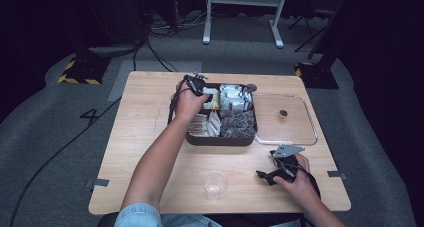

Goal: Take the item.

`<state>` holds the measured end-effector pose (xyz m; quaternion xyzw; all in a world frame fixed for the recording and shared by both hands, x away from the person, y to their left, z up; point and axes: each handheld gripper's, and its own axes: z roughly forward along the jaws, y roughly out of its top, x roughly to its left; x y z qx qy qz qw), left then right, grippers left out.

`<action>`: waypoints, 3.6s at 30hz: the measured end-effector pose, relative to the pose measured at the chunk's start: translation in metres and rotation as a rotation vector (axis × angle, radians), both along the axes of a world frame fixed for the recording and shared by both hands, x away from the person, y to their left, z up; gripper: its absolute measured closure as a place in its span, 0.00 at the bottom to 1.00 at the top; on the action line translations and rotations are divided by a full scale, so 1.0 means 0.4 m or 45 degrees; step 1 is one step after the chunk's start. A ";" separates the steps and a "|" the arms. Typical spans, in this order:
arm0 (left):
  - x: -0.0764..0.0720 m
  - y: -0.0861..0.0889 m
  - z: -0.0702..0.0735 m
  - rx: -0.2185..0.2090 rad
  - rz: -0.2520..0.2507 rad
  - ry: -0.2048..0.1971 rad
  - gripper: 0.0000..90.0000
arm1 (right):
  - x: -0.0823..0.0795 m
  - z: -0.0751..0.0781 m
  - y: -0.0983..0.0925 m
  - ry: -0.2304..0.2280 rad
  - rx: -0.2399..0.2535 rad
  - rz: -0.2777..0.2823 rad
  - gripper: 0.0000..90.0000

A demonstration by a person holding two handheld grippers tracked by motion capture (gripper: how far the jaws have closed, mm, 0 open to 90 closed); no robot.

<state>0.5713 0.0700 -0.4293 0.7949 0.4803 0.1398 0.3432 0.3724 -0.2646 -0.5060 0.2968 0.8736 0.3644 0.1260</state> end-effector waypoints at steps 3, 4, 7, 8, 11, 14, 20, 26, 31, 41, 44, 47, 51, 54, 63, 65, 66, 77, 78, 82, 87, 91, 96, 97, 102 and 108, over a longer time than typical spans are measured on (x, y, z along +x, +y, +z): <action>0.008 -0.008 -0.018 0.006 -0.003 0.027 0.59 | 0.000 0.000 0.000 -0.002 0.000 0.001 0.01; 0.010 -0.011 -0.022 0.001 -0.004 0.039 0.59 | 0.000 0.000 0.000 -0.002 0.000 0.001 0.01; 0.016 -0.018 -0.029 -0.003 -0.013 0.072 0.60 | 0.000 0.000 0.000 -0.002 0.000 0.001 0.01; 0.017 -0.019 -0.030 0.003 -0.017 0.081 0.60 | 0.000 0.000 0.000 -0.002 -0.001 0.001 0.01; 0.017 -0.026 -0.034 0.010 -0.021 0.104 0.63 | 0.000 0.000 0.000 -0.002 0.000 0.001 0.01; 0.019 -0.029 -0.036 0.028 -0.030 0.119 0.64 | 0.000 0.000 0.000 -0.002 -0.001 0.001 0.01; 0.027 -0.047 -0.046 0.118 -0.055 0.140 0.65 | 0.000 0.000 0.000 -0.002 -0.001 0.001 0.01; 0.033 -0.054 -0.049 0.138 -0.094 0.177 0.74 | 0.000 0.000 0.000 0.000 0.000 0.000 0.01; 0.033 -0.054 -0.052 0.182 -0.126 0.199 0.85 | 0.000 0.000 0.000 0.001 0.000 0.000 0.01; 0.028 -0.058 -0.040 0.187 -0.195 0.198 1.00 | 0.000 0.000 0.000 0.000 -0.001 0.002 0.01; 0.028 -0.059 -0.036 0.191 -0.201 0.201 1.00 | 0.000 0.000 0.000 0.000 -0.001 0.002 0.01; 0.026 -0.061 -0.029 0.186 -0.207 0.191 1.00 | 0.000 0.000 0.000 0.000 -0.001 0.002 0.01; 0.023 -0.058 -0.012 0.188 -0.209 0.167 1.00 | 0.000 0.000 0.000 -0.001 -0.001 0.002 0.01; 0.021 -0.054 0.004 0.185 -0.205 0.144 1.00 | 0.000 0.000 0.000 0.000 -0.001 0.001 0.01; 0.000 -0.031 0.053 0.093 -0.203 0.071 1.00 | -0.001 0.000 -0.001 0.000 -0.001 0.006 0.01; -0.008 -0.021 0.066 0.077 -0.198 0.049 1.00 | -0.001 -0.001 -0.002 0.000 0.002 0.011 0.01; -0.016 -0.010 0.078 0.058 -0.195 0.037 1.00 | -0.001 -0.001 -0.002 -0.001 0.002 0.012 0.01; -0.089 0.047 0.156 -0.038 -0.229 -0.049 1.00 | -0.002 0.000 -0.002 0.003 0.000 0.010 0.01; -0.099 0.049 0.164 -0.044 -0.240 -0.058 1.00 | -0.002 0.000 -0.002 0.002 0.000 0.010 0.01; -0.147 0.058 0.200 -0.066 -0.286 -0.102 1.00 | -0.001 0.000 -0.001 0.000 0.000 0.010 0.01; -0.219 0.063 0.236 -0.103 -0.355 -0.149 1.00 | 0.001 0.000 0.001 0.001 0.000 0.017 0.01; -0.261 0.068 0.252 -0.112 -0.399 -0.172 1.00 | 0.005 0.000 0.009 -0.002 -0.001 0.024 0.01; -0.357 0.081 0.272 -0.124 -0.500 -0.238 1.00 | 0.006 0.000 0.012 0.001 -0.001 0.028 0.01; -0.372 0.082 0.276 -0.133 -0.511 -0.244 1.00 | 0.006 0.000 0.013 0.001 -0.001 0.027 0.01; -0.442 0.087 0.287 -0.170 -0.577 -0.270 1.00 | 0.006 0.000 0.013 0.001 -0.001 0.027 0.01; -0.513 0.104 0.281 -0.222 -0.620 -0.288 1.00 | 0.006 0.000 0.013 0.001 -0.001 0.027 0.01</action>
